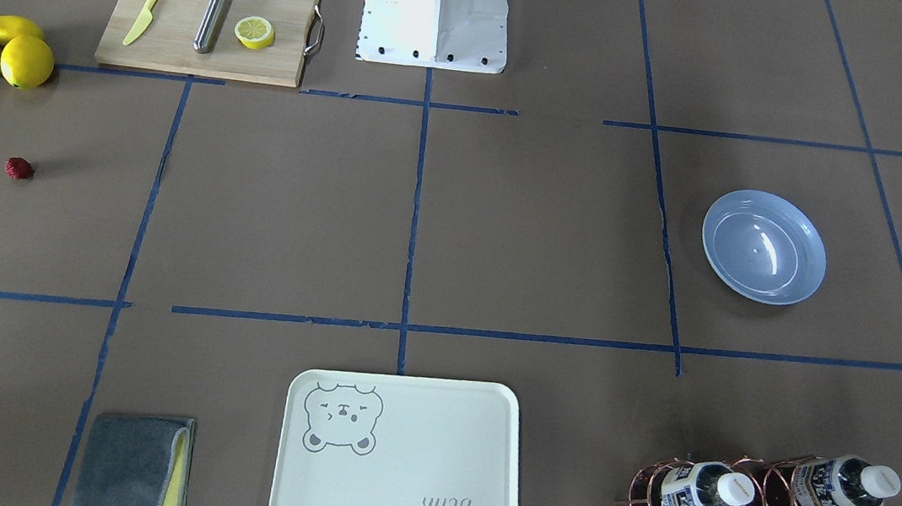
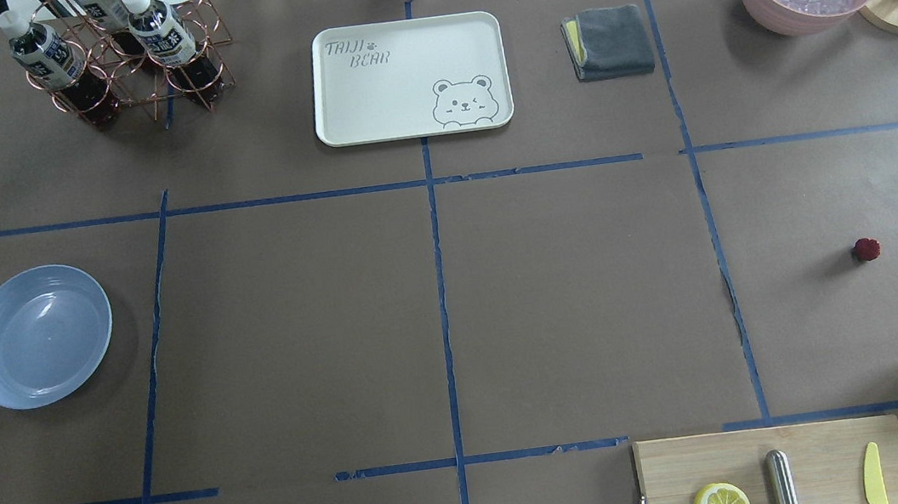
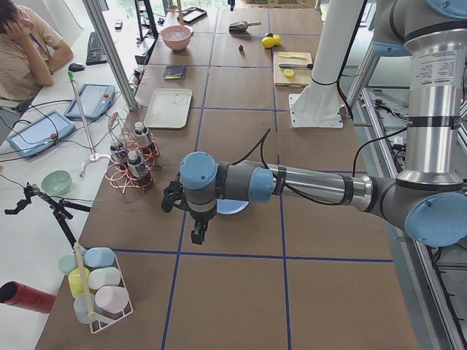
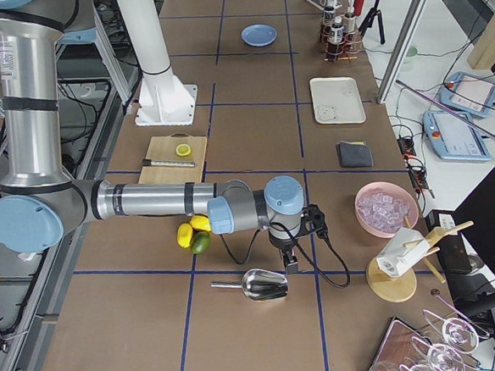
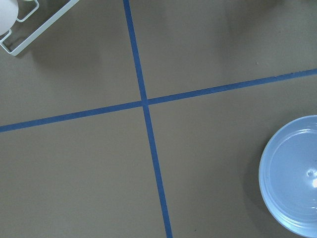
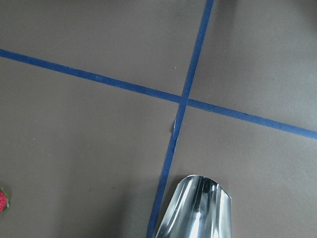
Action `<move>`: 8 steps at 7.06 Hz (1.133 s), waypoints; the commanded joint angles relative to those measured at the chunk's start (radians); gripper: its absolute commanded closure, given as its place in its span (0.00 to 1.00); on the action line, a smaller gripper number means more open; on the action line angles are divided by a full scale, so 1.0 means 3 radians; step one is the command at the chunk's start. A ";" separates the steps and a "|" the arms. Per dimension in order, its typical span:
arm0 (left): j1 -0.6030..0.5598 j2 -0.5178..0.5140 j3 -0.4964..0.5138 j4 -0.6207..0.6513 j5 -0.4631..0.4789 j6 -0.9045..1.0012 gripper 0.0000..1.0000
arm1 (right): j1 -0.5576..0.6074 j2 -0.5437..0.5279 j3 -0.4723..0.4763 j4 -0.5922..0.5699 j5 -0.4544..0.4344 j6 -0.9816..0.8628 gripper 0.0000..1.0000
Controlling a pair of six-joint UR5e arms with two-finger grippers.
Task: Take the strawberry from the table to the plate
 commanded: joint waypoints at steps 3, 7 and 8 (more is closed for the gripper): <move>0.0186 -0.0013 0.0050 -0.0818 0.0012 -0.0025 0.00 | -0.0012 0.0246 0.0044 0.0260 0.0213 0.0040 0.00; 0.0258 -0.0110 0.0622 -0.2776 -0.0019 -0.0264 0.00 | -0.0012 0.0237 0.0013 0.0598 0.0213 0.0485 0.00; 0.0379 -0.0105 0.0664 -0.3008 -0.0039 -0.0372 0.00 | -0.0012 0.0242 0.0018 0.0608 0.0223 0.0485 0.00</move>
